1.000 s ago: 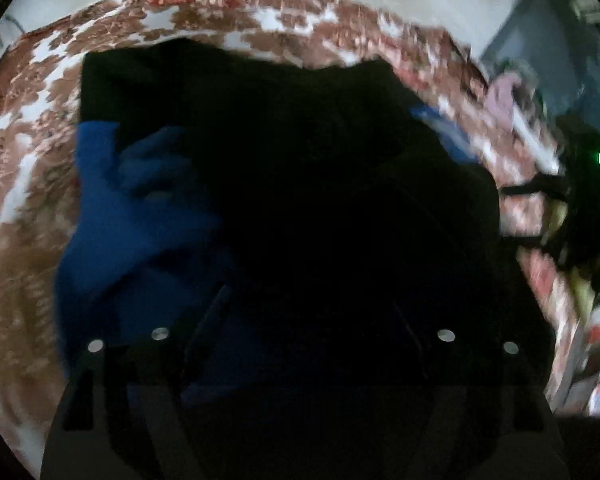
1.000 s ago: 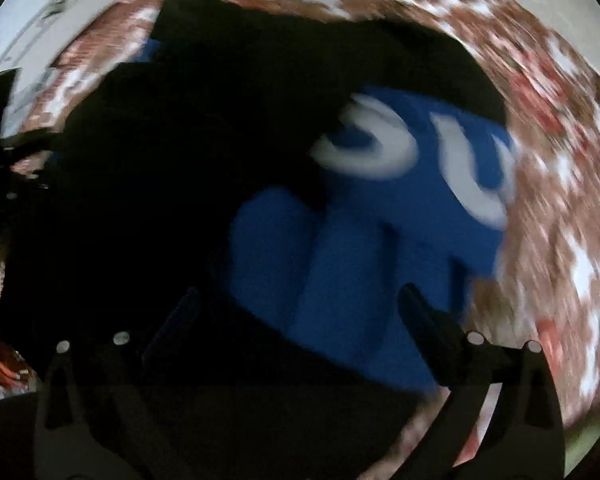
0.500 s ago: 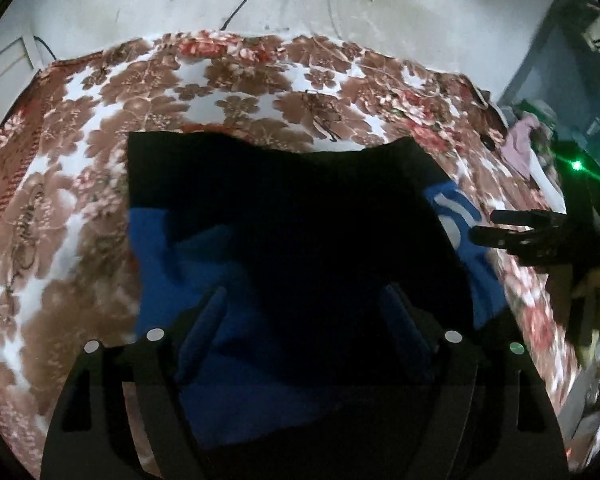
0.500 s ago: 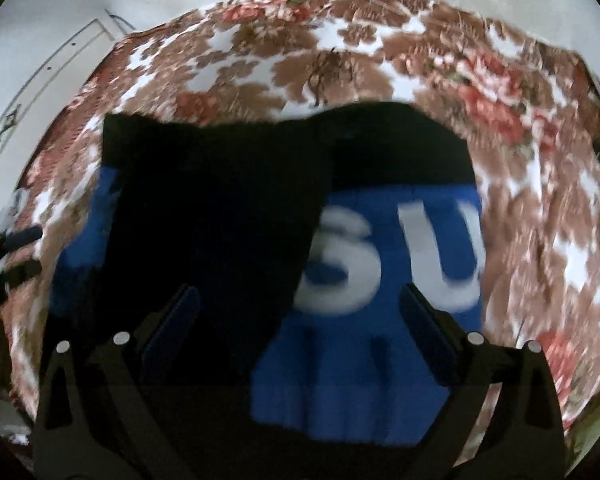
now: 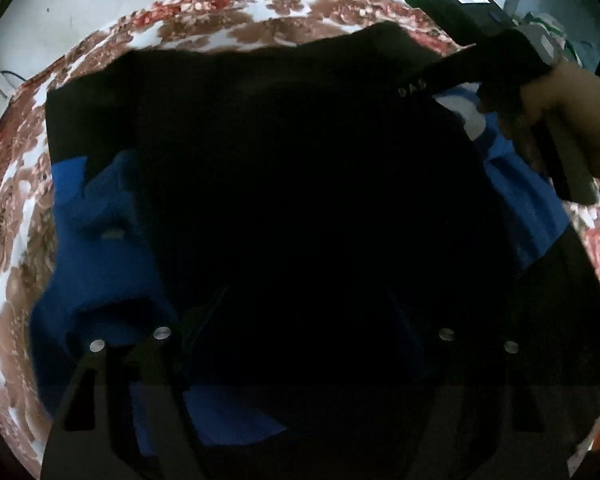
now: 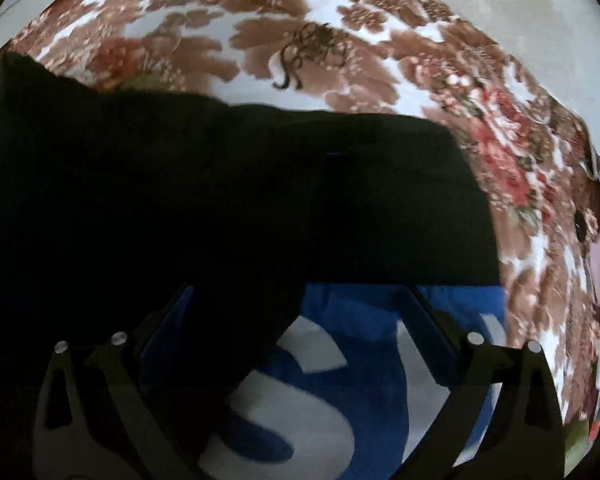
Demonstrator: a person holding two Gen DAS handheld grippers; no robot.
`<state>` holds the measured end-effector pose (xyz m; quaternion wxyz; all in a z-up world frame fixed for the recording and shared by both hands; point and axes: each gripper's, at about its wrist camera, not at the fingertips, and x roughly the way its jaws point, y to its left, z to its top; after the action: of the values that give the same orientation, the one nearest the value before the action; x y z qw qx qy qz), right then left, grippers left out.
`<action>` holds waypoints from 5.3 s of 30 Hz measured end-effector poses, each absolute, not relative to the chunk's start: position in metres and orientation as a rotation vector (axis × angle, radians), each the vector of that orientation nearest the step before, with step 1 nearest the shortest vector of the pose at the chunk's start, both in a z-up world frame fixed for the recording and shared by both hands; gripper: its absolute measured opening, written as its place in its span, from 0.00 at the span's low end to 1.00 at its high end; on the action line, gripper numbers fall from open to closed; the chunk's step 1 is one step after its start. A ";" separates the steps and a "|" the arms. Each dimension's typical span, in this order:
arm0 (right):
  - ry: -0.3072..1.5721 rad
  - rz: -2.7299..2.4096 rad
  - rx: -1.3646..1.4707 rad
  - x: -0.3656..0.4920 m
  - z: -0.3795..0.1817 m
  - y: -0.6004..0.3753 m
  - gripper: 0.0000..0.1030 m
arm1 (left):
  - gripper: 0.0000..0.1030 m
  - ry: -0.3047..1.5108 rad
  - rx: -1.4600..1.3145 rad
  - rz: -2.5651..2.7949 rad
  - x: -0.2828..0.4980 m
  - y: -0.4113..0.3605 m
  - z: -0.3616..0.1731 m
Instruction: Fold large clothes
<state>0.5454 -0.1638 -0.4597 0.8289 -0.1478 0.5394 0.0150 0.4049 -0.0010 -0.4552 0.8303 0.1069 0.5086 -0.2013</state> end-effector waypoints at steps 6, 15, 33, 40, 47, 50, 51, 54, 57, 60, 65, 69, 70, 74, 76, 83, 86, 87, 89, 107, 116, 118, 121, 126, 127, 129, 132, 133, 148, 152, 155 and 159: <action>1.122 -0.006 -0.309 0.549 -0.443 -0.162 0.95 | 0.74 1.083 0.248 -0.432 0.401 0.000 -0.448; 1.087 0.068 -0.181 0.483 -0.391 -0.136 0.95 | 0.84 0.945 0.156 -0.358 0.413 0.027 -0.383; 1.166 0.051 -0.208 0.403 -0.440 -0.144 0.95 | 0.90 1.127 0.194 -0.243 0.550 0.022 -0.461; 1.166 0.050 -0.196 0.396 -0.439 -0.150 0.95 | 0.90 1.098 0.208 -0.252 0.543 0.024 -0.448; 1.157 0.096 -0.193 0.378 -0.411 -0.153 0.95 | 0.90 1.055 0.030 -0.245 0.468 0.072 -0.404; 1.158 0.115 -0.211 0.361 -0.403 -0.153 0.95 | 0.90 1.092 0.001 -0.189 0.412 0.097 -0.400; 1.162 0.122 -0.211 0.354 -0.401 -0.156 0.95 | 0.90 1.111 -0.013 -0.171 0.392 0.105 -0.400; 1.203 0.133 -0.217 0.322 -0.402 -0.170 0.95 | 0.90 1.162 -0.060 -0.098 0.326 0.134 -0.396; 1.268 0.115 -0.250 0.285 -0.411 -0.189 0.95 | 0.90 1.212 -0.107 -0.037 0.264 0.160 -0.395; 1.313 0.093 -0.261 0.253 -0.416 -0.203 0.95 | 0.90 1.272 -0.160 -0.014 0.213 0.184 -0.401; 1.378 0.011 -0.178 0.198 -0.427 -0.242 0.95 | 0.90 1.336 -0.203 -0.049 0.171 0.203 -0.422; 1.470 -0.063 0.039 0.168 -0.442 -0.284 0.95 | 0.90 1.323 -0.259 -0.133 0.157 0.206 -0.419; 1.482 -0.067 0.103 0.163 -0.445 -0.292 0.95 | 0.90 1.321 -0.253 -0.154 0.156 0.204 -0.419; 1.472 -0.018 0.174 0.155 -0.448 -0.292 0.95 | 0.89 1.330 -0.297 -0.200 0.157 0.201 -0.429; 1.466 0.035 0.216 0.154 -0.450 -0.285 0.90 | 0.86 1.330 -0.350 -0.238 0.158 0.197 -0.436; 1.469 0.068 0.278 0.156 -0.453 -0.280 0.75 | 0.61 1.383 -0.400 -0.298 0.157 0.167 -0.452; 1.477 0.099 0.311 0.157 -0.453 -0.280 0.68 | 0.61 1.372 -0.384 -0.311 0.159 0.165 -0.443; 1.480 0.100 0.324 0.157 -0.454 -0.277 0.68 | 0.61 1.371 -0.387 -0.315 0.156 0.169 -0.443; 1.522 0.079 0.332 0.160 -0.464 -0.281 0.79 | 0.61 1.384 -0.390 -0.300 0.154 0.172 -0.450; 1.540 0.159 0.301 0.187 -0.458 -0.231 0.49 | 0.39 1.340 -0.266 -0.292 0.149 0.160 -0.431; 1.551 0.224 0.248 0.194 -0.448 -0.211 0.18 | 0.32 1.369 -0.137 -0.223 0.158 0.146 -0.425; 1.545 0.243 0.224 0.191 -0.435 -0.205 0.18 | 0.39 1.373 -0.084 -0.189 0.160 0.141 -0.418; 1.551 0.268 0.244 0.198 -0.424 -0.205 0.18 | 0.50 1.350 -0.044 -0.139 0.166 0.138 -0.405; 1.602 0.274 0.272 0.190 -0.450 -0.222 0.22 | 0.27 1.392 -0.208 -0.119 0.185 0.146 -0.412; 1.610 0.278 0.286 0.191 -0.455 -0.222 0.22 | 0.16 1.396 -0.235 -0.116 0.187 0.145 -0.416; 1.615 0.294 0.304 0.194 -0.460 -0.224 0.20 | 0.15 1.436 -0.252 -0.114 0.188 0.142 -0.427; 1.621 0.319 0.317 0.196 -0.461 -0.223 0.19 | 0.25 1.527 -0.318 -0.035 0.185 0.149 -0.444; 1.624 0.333 0.322 0.196 -0.461 -0.226 0.19 | 0.35 1.529 -0.335 -0.013 0.184 0.152 -0.443; 1.636 0.525 0.319 0.208 -0.417 -0.250 0.13 | 0.12 1.505 -0.249 0.020 0.208 0.106 -0.372; 1.572 0.594 0.244 0.224 -0.378 -0.251 0.13 | 0.12 1.437 -0.252 -0.078 0.237 0.091 -0.335; 1.523 0.619 0.237 0.241 -0.358 -0.252 0.13 | 0.12 1.402 -0.287 -0.157 0.264 0.081 -0.328; 1.418 0.625 0.207 0.274 -0.326 -0.246 0.12 | 0.12 1.337 -0.304 -0.227 0.305 0.066 -0.314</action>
<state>0.2743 -0.2463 -0.3261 0.7096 0.0932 0.6391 0.2816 0.3054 0.0665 -0.3139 0.7680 -0.1401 0.6161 -0.1046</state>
